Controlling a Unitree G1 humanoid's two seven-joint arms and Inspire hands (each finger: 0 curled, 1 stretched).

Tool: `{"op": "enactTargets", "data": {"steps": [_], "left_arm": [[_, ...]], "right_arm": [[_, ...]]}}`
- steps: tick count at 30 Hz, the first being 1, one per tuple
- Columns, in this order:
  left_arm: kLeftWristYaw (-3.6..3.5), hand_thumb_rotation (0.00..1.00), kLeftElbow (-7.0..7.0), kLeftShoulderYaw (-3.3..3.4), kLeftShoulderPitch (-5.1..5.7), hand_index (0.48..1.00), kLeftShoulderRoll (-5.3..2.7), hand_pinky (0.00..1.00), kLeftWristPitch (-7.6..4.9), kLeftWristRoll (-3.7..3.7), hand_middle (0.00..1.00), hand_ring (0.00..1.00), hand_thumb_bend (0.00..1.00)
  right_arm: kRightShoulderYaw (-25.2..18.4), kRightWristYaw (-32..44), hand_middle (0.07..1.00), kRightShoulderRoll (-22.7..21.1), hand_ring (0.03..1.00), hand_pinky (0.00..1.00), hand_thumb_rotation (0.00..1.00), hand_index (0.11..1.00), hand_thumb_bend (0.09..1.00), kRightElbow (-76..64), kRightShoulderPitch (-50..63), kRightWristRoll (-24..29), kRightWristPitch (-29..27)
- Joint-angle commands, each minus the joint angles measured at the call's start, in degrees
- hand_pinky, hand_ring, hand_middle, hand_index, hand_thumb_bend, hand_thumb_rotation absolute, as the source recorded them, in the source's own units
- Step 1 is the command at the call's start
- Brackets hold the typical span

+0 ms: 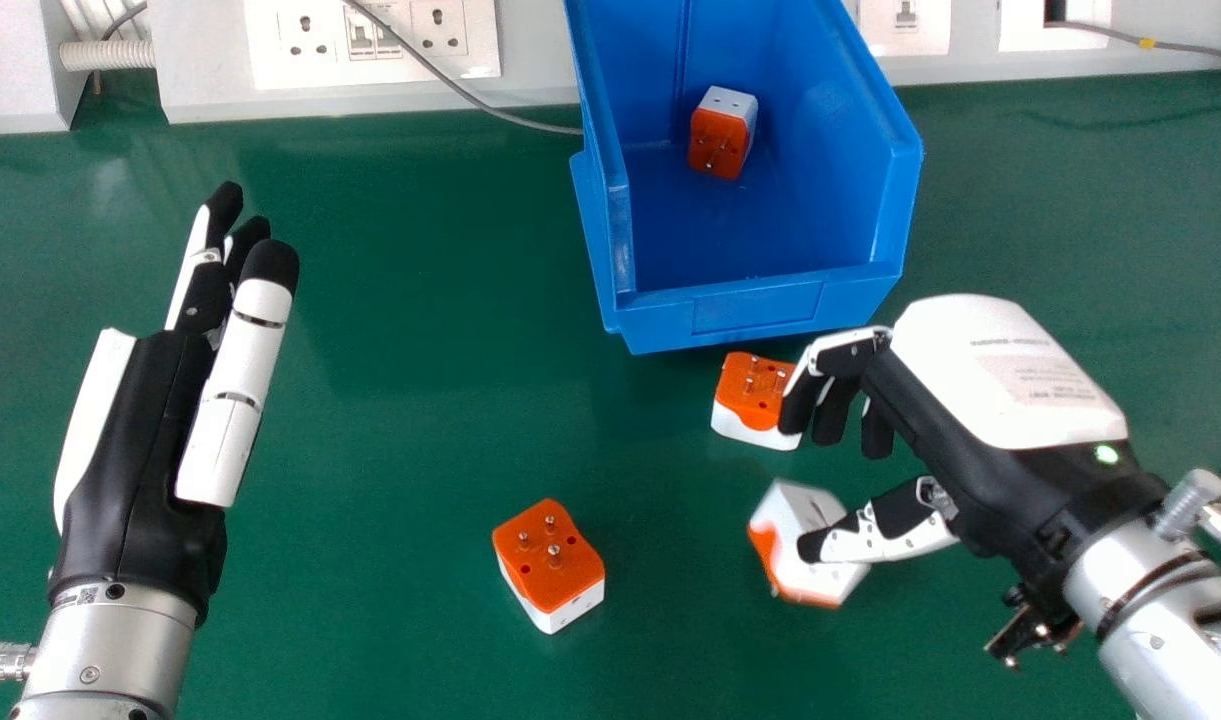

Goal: Pick all objects and put in blue box

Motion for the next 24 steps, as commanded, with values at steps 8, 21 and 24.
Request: {"op": "enactTargets", "data": {"steps": [8, 21, 24], "left_arm": [[0.18, 1.0, -0.58, 0.31, 0.17, 1.0, 0.27, 0.94, -1.43, -0.17, 0.98, 0.98, 0.49], [0.16, 1.0, -0.69, 0.28, 0.19, 1.0, 0.35, 0.94, -1.58, -0.07, 0.98, 0.98, 0.49], [0.14, 1.0, -0.98, 0.31, 0.15, 1.0, 0.36, 0.94, -1.41, -0.17, 0.98, 0.98, 0.49]], "right_arm": [[-1.91, -1.92, 0.53, 2.27, 0.423, 0.31, 0.0, 0.519, 0.491, -2.37, -2.97, -1.27, -0.05], [-1.72, -2.08, 0.534, 2.09, 0.424, 0.31, 0.0, 0.516, 0.491, -0.81, -2.11, -1.66, -0.39], [-1.37, -1.75, 0.534, 2.14, 0.424, 0.31, 0.0, 0.516, 0.491, -0.43, -1.8, -1.56, -0.38]]}}
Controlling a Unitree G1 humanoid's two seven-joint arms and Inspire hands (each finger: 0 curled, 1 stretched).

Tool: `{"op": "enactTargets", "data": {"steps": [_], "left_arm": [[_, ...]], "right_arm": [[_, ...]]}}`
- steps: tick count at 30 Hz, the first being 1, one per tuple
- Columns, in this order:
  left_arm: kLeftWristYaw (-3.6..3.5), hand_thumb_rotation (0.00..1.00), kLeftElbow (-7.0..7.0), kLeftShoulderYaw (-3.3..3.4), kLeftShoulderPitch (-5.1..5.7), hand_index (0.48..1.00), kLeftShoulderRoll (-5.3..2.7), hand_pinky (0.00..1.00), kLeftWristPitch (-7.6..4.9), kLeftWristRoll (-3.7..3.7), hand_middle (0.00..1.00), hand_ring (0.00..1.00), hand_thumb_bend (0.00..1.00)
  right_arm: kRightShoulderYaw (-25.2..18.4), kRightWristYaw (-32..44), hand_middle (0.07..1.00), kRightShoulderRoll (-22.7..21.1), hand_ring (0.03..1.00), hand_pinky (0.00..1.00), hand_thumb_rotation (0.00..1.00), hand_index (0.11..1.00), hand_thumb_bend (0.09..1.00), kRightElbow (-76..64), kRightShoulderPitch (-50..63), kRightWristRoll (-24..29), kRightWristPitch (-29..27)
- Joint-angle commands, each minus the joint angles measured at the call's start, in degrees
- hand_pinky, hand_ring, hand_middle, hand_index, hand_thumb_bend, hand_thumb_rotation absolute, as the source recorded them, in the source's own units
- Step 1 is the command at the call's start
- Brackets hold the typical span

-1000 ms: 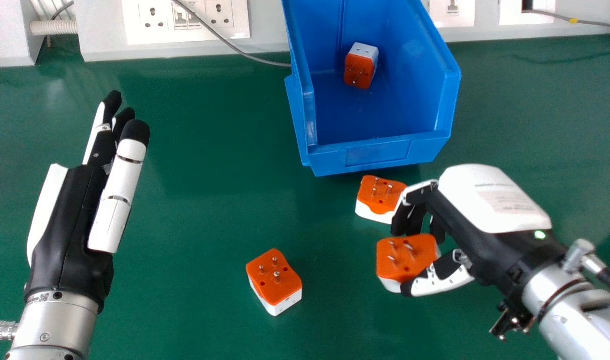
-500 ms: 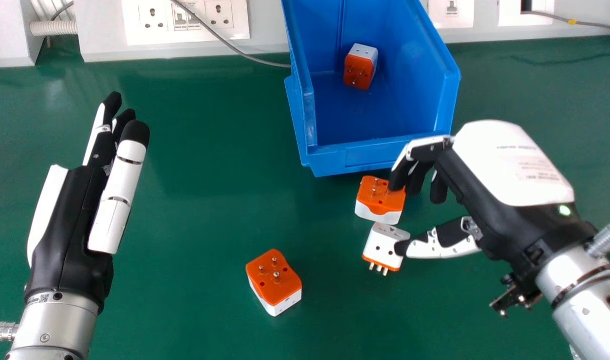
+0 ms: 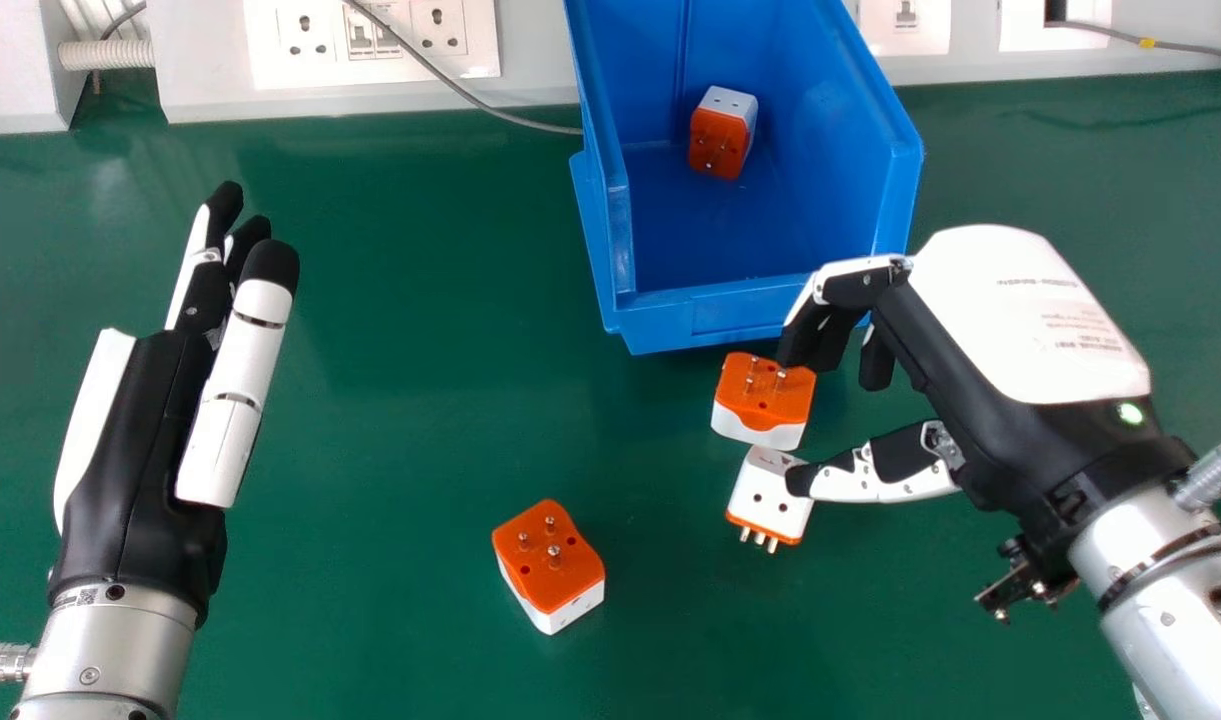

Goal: Pick all objects and put in blue box

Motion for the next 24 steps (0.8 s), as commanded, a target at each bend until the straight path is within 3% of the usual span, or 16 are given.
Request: {"op": "enactTargets", "data": {"steps": [1, 16, 24], "left_arm": [[0.14, 1.0, -1.14, 0.32, 0.03, 1.0, 0.36, 0.94, -0.92, -0.21, 0.98, 0.98, 0.49], [0.23, 1.0, -1.74, -0.03, -0.27, 1.0, 0.34, 0.94, -0.32, -0.08, 0.99, 0.98, 0.49], [0.37, 1.0, -2.25, -0.2, -0.12, 1.0, 0.28, 0.94, 0.14, 0.18, 0.99, 0.98, 0.48]], "right_arm": [[-0.22, 0.48, 0.534, -0.04, 0.424, 0.31, 0.0, 0.516, 0.491, -0.57, 0.16, -0.54, 0.06], [0.36, 3.14, 0.534, 0.08, 0.427, 0.31, 0.0, 0.52, 0.491, -0.34, 2.38, -0.73, 0.7], [1.61, 5.95, 0.543, 1.63, 0.436, 0.32, 0.0, 0.524, 0.491, 1.74, 2.97, 0.43, 4.01]]}}
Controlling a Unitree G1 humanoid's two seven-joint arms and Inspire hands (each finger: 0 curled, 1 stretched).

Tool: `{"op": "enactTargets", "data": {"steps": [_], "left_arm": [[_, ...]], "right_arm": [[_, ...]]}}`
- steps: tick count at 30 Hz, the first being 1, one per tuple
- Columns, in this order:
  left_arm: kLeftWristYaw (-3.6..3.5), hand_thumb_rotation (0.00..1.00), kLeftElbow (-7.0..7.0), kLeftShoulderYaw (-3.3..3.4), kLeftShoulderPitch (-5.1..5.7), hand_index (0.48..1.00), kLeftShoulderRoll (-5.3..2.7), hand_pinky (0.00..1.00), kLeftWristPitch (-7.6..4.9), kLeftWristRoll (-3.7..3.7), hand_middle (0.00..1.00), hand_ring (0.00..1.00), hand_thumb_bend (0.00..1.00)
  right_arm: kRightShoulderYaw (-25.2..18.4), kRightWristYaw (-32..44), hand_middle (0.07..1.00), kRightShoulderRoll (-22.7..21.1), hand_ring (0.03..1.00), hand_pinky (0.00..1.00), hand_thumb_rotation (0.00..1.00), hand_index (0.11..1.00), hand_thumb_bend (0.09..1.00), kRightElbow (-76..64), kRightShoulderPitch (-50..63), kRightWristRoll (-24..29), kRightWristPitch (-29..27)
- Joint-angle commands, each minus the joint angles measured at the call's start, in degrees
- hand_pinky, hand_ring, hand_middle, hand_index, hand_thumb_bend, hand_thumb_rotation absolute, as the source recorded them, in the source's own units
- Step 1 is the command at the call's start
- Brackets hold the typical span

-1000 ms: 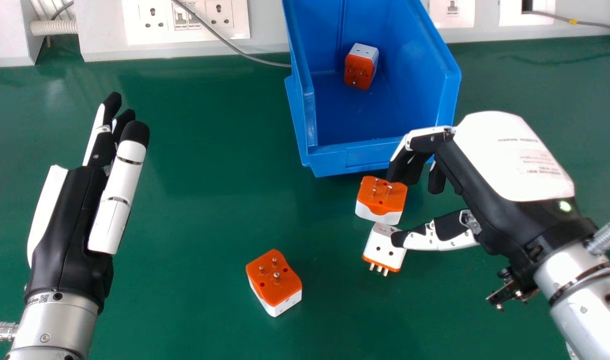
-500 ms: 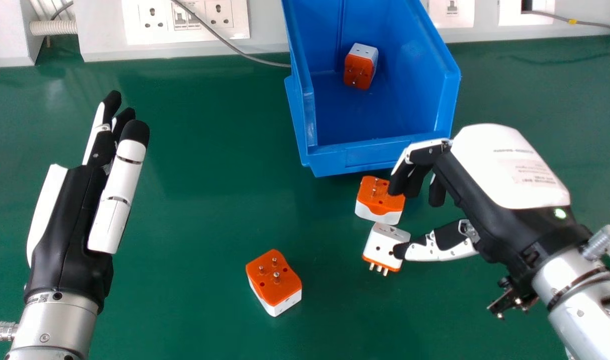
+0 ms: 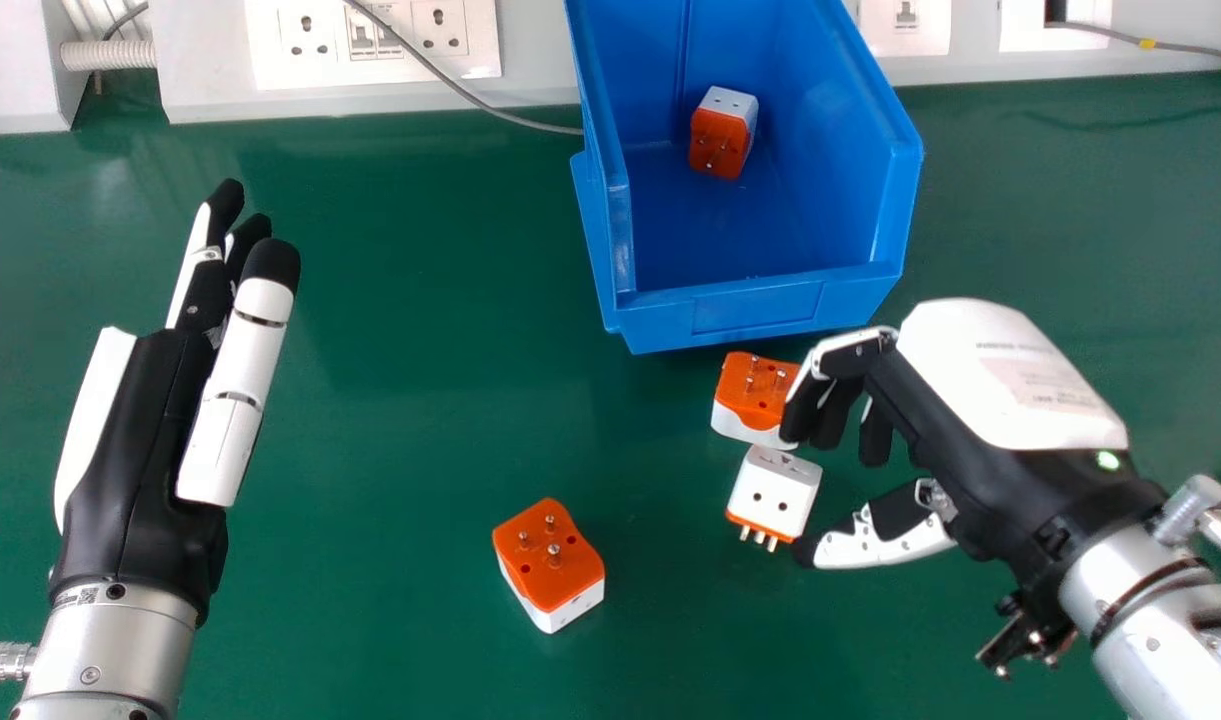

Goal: Pick all objects and put in blue box

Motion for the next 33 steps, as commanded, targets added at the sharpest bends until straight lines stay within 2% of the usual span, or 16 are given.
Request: {"op": "enactTargets", "data": {"steps": [1, 11, 17, 25, 28, 31, 33], "left_arm": [[0.35, 1.0, -1.88, -0.07, -0.11, 1.0, 0.29, 0.94, -0.09, 0.13, 0.99, 0.98, 0.48], [0.28, 1.0, -1.72, -0.13, -0.32, 1.0, 0.26, 0.94, 0.23, -0.07, 0.99, 0.98, 0.47], [0.15, 1.0, -2.11, -0.01, -0.26, 1.0, 0.35, 0.95, 0.62, -0.27, 0.99, 0.98, 0.47], [0.05, 1.0, -1.52, -0.01, -0.32, 1.0, 0.38, 0.95, 0.15, -0.3, 0.99, 0.98, 0.47], [0.05, 1.0, -1.53, -0.03, -0.35, 1.0, 0.44, 0.95, 0.11, -0.19, 0.99, 0.98, 0.47], [0.03, 1.0, -1.32, 0.02, -0.56, 1.0, 0.57, 0.95, 0.13, -0.14, 0.99, 0.98, 0.47], [0.0, 1.0, -1.18, 0.1, -0.49, 1.0, 0.61, 0.95, -0.03, -0.13, 0.99, 0.98, 0.47]], "right_arm": [[0.47, 0.03, 0.543, 0.59, 0.436, 0.32, 0.0, 0.524, 0.491, 0.55, 0.13, -0.05, 0.71], [4.25, -1.92, 0.548, 3.22, 0.455, 0.33, 0.0, 0.517, 0.493, 6.71, -1.32, -3.86, 4.12], [4.98, -3.17, 0.553, 3.8, 0.463, 0.34, 0.0, 0.511, 0.493, 7.8, -1.4, -4.52, 4.76], [4.89, -4.53, 0.629, 3.93, 0.541, 0.39, 0.0, 0.503, 0.485, 7.53, -1.67, -4.01, 4.59], [4.73, -4.91, 0.682, 3.43, 0.606, 0.46, 0.0, 0.589, 0.649, 7.51, -1.84, -3.66, 4.03], [4.58, -5.42, 0.697, 3.0, 0.625, 0.48, 0.0, 0.61, 0.685, 7.51, -2.18, -3.66, 3.52], [4.48, -5.94, 0.724, 2.81, 0.663, 0.53, 0.0, 0.644, 0.743, 7.4, -2.2, -3.85, 3.1]]}}
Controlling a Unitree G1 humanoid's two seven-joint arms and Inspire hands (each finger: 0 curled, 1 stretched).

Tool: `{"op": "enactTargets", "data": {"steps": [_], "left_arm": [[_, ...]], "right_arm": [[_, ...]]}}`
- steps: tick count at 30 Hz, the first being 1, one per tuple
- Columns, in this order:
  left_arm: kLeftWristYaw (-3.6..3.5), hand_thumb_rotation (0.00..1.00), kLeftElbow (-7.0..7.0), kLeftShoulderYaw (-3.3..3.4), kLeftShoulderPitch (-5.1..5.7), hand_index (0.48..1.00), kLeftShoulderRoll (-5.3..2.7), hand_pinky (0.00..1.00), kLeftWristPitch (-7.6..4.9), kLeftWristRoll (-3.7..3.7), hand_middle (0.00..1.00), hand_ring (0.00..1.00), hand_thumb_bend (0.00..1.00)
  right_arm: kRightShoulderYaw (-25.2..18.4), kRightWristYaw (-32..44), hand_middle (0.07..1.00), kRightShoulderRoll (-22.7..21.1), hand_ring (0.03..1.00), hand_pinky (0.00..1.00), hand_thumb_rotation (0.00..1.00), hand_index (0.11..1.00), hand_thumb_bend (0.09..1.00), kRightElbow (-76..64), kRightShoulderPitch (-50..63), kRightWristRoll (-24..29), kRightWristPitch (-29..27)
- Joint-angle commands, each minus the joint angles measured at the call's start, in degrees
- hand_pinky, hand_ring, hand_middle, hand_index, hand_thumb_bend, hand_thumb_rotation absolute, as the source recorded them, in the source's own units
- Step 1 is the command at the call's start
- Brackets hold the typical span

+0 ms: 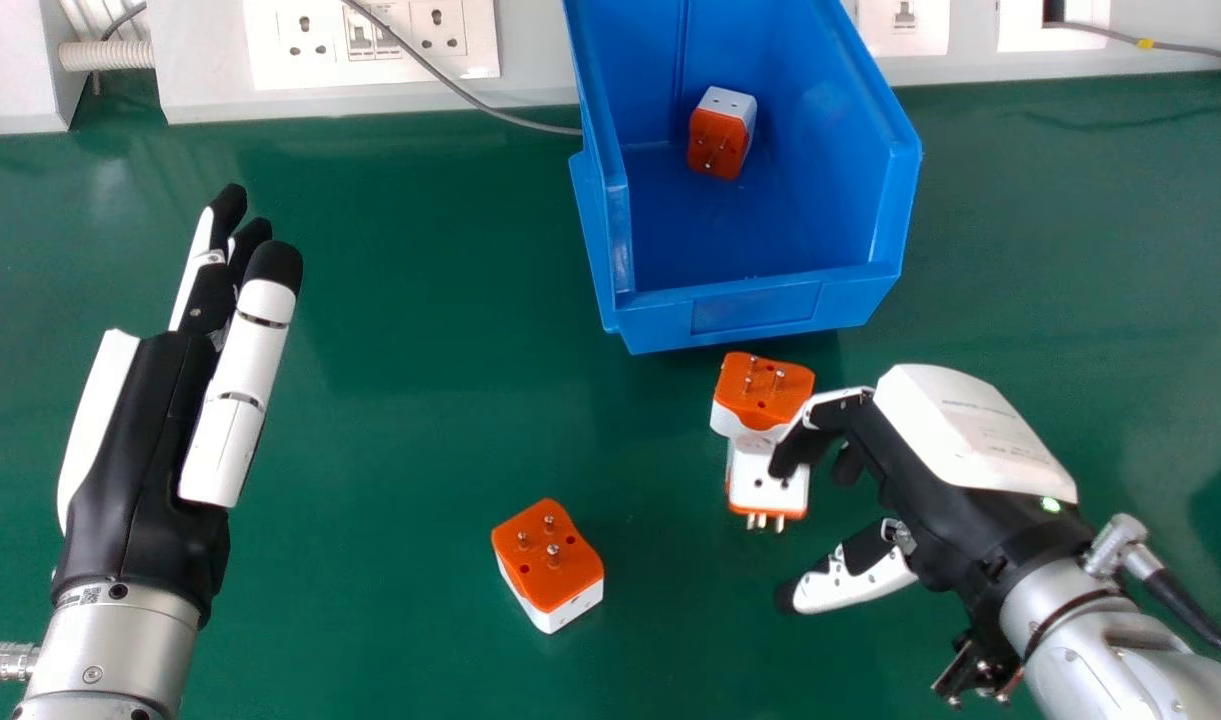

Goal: Pick all objects and put in blue box

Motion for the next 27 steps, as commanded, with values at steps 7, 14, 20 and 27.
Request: {"op": "enactTargets", "data": {"steps": [7, 14, 20, 27], "left_arm": [[0.04, 1.0, -0.87, 0.22, -0.39, 1.0, 0.51, 0.95, -0.98, -0.15, 0.99, 0.98, 0.47], [0.02, 1.0, -1.2, 0.27, -0.46, 1.0, 0.66, 0.95, -0.58, -0.06, 0.99, 0.98, 0.47], [0.03, 1.0, -1.04, 0.15, -0.51, 1.0, 0.66, 0.95, -0.76, 0.07, 0.99, 0.99, 0.47], [0.07, 1.0, -1.28, 0.03, -0.6, 1.0, 0.63, 0.95, -0.49, 0.12, 0.99, 0.99, 0.47]], "right_arm": [[-0.22, -2.72, 0.776, 0.06, 0.733, 0.61, 0.0, 0.702, 0.834, 0.11, -0.83, -0.1, -1.29], [0.01, -0.68, 0.794, 0.38, 0.752, 0.64, 0.0, 0.722, 0.851, -1.71, -0.77, -0.42, 0.41], [0.25, -0.05, 0.798, 0.24, 0.755, 0.64, 0.0, 0.725, 0.853, -1.23, -1.54, -0.91, 1.07], [0.83, -0.08, 0.798, 0.52, 0.756, 0.64, 0.0, 0.724, 0.852, -0.42, -1.55, -0.75, 1.15]]}}
